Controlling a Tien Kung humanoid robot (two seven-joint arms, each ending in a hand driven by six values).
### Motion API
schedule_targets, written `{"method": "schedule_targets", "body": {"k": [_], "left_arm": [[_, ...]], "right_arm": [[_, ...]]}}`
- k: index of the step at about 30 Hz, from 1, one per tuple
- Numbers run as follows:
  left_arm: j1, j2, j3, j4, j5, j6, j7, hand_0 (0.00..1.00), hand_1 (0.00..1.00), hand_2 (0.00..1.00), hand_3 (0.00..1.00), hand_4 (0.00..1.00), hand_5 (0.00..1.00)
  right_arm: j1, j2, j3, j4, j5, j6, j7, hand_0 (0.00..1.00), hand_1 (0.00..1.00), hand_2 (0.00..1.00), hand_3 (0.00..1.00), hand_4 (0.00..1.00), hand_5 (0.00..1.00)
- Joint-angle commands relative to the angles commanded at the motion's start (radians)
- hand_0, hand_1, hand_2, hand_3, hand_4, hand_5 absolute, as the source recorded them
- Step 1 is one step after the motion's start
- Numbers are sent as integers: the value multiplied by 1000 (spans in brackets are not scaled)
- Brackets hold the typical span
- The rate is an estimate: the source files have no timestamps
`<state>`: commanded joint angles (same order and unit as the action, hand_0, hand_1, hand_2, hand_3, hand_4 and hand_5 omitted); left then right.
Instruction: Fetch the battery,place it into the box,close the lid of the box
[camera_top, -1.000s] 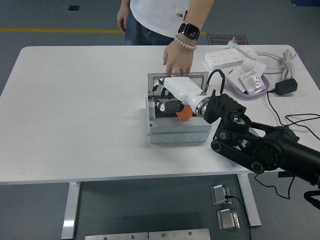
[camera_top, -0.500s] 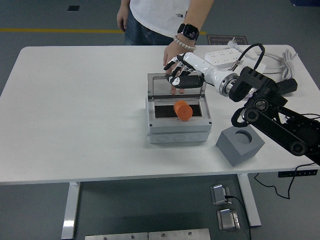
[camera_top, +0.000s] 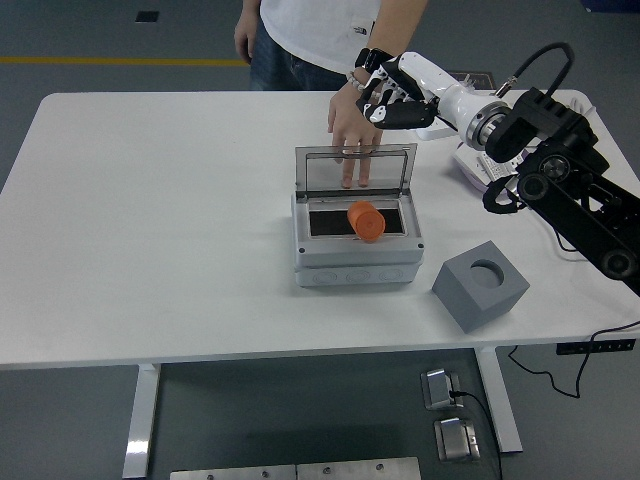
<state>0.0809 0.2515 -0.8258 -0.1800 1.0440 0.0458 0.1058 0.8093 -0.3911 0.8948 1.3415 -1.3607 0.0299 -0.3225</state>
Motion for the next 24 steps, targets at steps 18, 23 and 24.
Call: {"method": "schedule_targets", "body": {"k": [18, 23, 24], "left_arm": [[-3, -2, 6, 0, -4, 0, -2, 405, 560, 516, 502, 2, 2], [-3, -4, 6, 0, -6, 1, -2, 405, 559, 515, 502, 2, 2], [-3, -4, 6, 0, -6, 1, -3, 405, 559, 515, 502, 2, 2]], "right_arm": [[-15, 41, 64, -181, -30, -221, 155, 266, 289, 355, 416, 585, 201], [-60, 36, 109, -118, -116, -153, 76, 280, 304, 372, 431, 607, 194], [-69, 34, 121, -103, -137, -131, 54, 280, 304, 372, 431, 607, 194]]}}
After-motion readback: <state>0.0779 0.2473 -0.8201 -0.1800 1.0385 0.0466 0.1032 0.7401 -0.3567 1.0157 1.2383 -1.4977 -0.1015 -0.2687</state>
